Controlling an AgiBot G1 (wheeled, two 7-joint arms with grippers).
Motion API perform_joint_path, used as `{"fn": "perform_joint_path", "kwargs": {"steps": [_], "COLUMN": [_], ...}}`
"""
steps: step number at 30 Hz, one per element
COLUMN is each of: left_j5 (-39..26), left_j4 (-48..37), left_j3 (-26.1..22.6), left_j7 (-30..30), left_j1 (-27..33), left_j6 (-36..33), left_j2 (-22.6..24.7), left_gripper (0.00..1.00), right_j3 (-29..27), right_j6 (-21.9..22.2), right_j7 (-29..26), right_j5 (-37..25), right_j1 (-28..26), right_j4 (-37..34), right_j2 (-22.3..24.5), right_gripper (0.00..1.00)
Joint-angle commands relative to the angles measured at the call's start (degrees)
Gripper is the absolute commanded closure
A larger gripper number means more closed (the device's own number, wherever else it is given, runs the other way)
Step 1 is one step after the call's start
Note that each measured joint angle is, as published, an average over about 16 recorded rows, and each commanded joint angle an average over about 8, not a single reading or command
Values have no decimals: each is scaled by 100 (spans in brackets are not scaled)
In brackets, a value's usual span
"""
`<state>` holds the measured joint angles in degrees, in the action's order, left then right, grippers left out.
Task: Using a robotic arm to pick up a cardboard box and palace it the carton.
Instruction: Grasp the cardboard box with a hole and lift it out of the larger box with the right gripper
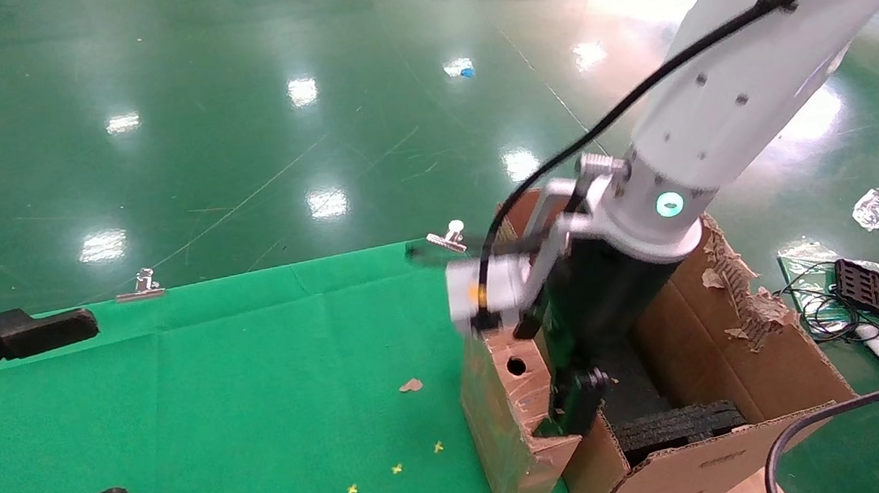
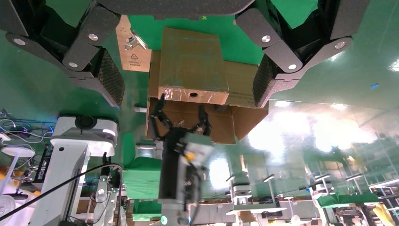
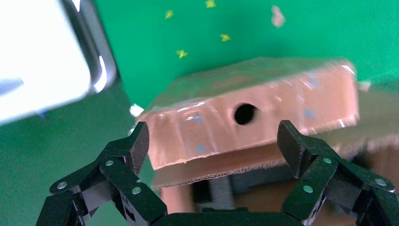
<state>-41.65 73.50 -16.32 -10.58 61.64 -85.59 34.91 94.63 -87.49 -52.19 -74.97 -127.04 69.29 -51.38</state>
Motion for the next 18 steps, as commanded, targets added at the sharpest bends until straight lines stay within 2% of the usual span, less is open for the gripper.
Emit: {"fn": "perform_joint_path", "kwargs": {"steps": [1,6,10,14,18], "left_j5": [1,2,3,4,5], "left_j4": [0,0,0,0,0], "left_j3": [-1,-3,-4,-6,-7], "left_j7": [0,1,2,3,4], "left_j1": [0,1,1,1,2], "left_j6": [0,1,2,3,3], "left_j2": [0,-1,-2,-2,-3], "left_gripper": [0,0,0,0,0], "right_j3": [-27,35,169,272,306], "right_j6": [46,15,-68,-111,-115], "right_j7": [-333,-1329,-1919,-2267,-2380], "right_j5": [99,263,246,251,349], "right_j1": [-47,-7,74,190,330], "right_j4": [-214,-994,-1519,-1876,-2083], "right_j2": [28,-154,-374,-538,-628], "right_gripper": [0,0,0,0,0]}}
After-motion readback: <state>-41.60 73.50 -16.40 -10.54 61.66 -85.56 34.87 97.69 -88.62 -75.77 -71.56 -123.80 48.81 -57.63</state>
